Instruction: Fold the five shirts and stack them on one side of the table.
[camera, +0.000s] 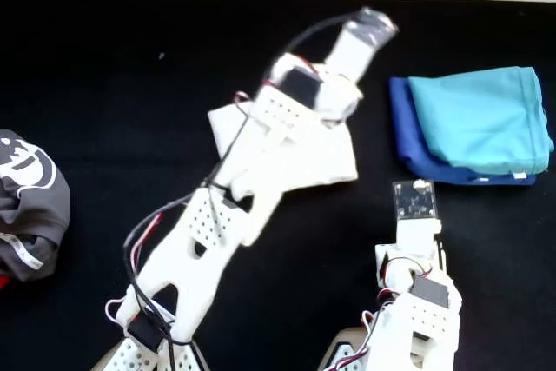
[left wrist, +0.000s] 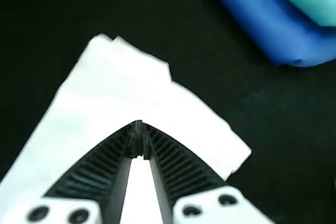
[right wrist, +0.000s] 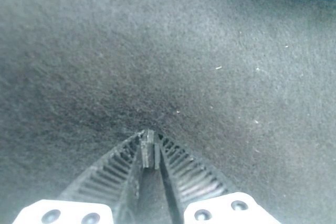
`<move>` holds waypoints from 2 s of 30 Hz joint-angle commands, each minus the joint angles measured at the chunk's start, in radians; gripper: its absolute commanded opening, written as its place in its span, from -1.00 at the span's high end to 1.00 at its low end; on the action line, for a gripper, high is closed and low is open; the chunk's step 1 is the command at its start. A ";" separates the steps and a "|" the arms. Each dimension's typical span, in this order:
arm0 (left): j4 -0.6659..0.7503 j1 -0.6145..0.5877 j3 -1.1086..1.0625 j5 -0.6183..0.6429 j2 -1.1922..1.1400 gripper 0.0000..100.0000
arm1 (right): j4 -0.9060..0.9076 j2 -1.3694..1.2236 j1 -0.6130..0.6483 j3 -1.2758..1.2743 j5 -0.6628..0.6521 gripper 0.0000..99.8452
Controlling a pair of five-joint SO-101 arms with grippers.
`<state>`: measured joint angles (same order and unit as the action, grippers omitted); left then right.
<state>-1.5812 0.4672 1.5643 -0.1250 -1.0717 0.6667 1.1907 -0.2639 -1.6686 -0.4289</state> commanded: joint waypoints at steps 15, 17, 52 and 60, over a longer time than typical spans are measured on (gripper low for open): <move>-0.143 -0.196 -0.980 0.005 0.504 0.98 | -0.033 0.008 -0.022 -0.038 0.011 0.99; -0.078 -0.220 -1.106 0.005 0.555 0.98 | -0.033 0.008 -0.021 -0.036 0.009 0.99; -0.086 -0.074 -1.090 0.006 0.582 0.98 | -0.033 0.008 -0.021 -0.036 0.011 0.99; 0.110 -0.048 -1.328 0.006 0.581 0.98 | -0.033 0.008 -0.021 -0.036 0.011 0.99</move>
<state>-1.5474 0.4166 0.3230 -0.1250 -0.5378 0.6651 1.1907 -0.2639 -1.6686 -0.4289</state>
